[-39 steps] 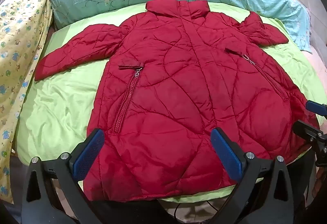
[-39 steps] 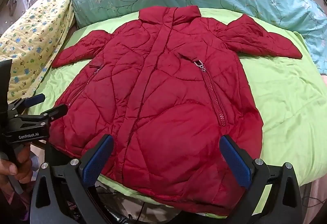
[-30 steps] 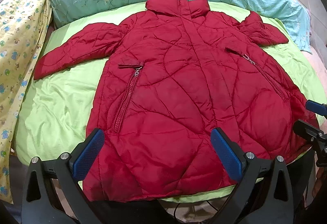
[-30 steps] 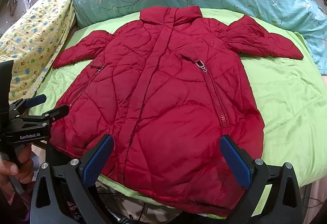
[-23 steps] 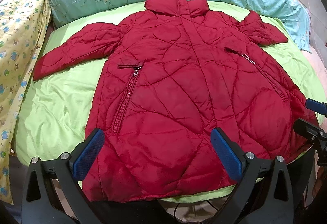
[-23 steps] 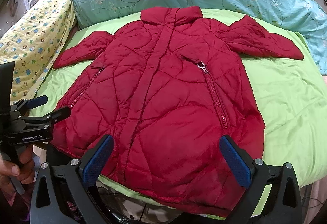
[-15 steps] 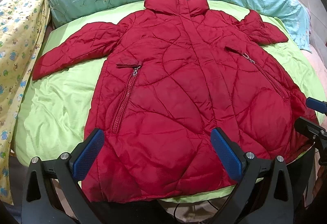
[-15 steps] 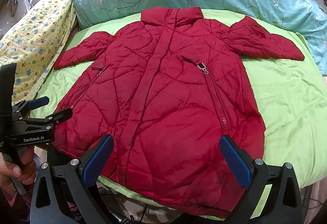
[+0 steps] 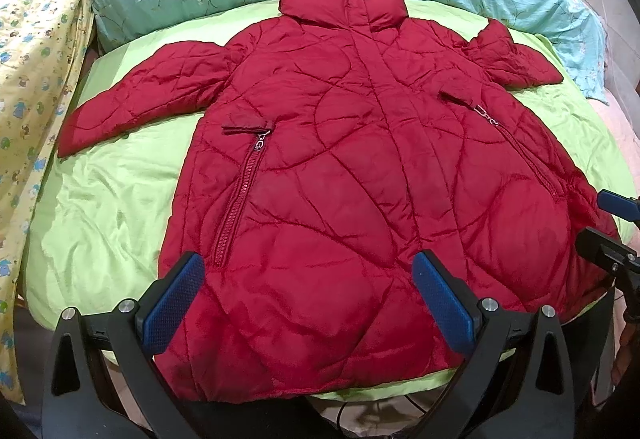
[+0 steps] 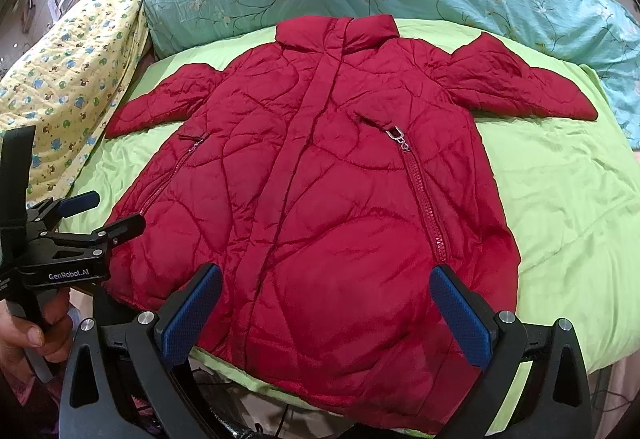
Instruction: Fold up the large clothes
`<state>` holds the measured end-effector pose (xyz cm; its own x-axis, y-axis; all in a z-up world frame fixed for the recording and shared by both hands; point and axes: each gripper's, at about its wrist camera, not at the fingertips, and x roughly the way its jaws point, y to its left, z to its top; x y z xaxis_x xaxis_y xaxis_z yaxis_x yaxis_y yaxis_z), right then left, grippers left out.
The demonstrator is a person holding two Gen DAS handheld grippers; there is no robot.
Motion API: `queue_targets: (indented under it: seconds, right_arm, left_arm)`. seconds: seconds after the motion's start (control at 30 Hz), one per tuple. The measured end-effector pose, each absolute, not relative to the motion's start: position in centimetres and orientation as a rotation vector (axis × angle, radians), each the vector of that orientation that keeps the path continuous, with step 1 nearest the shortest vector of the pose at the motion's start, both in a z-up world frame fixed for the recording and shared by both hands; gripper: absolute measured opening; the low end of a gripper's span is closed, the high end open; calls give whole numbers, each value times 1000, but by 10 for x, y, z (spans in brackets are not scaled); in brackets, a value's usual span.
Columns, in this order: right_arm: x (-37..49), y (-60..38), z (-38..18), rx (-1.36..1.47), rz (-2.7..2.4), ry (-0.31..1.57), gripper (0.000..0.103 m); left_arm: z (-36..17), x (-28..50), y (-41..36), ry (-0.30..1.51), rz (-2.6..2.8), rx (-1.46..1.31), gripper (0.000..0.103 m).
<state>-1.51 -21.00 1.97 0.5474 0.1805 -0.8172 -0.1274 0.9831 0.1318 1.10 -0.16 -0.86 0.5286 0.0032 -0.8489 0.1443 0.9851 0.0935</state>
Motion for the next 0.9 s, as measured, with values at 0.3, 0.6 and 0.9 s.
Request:
queue_targets:
  seconds: [0.3,0.6,0.9]
  right_arm:
    - [-10,-212,20,60,183,955,103]
    - [-1,-216,17,103,199,1019,103]
    - [10,-236,13,182,197,1007,103]
  left_arm:
    - [-11,16,-2,1060,-80,180,103]
    - [-15,24,3,1054,-84,154,103]
    - [-19,40,16,1055,-80,101,103]
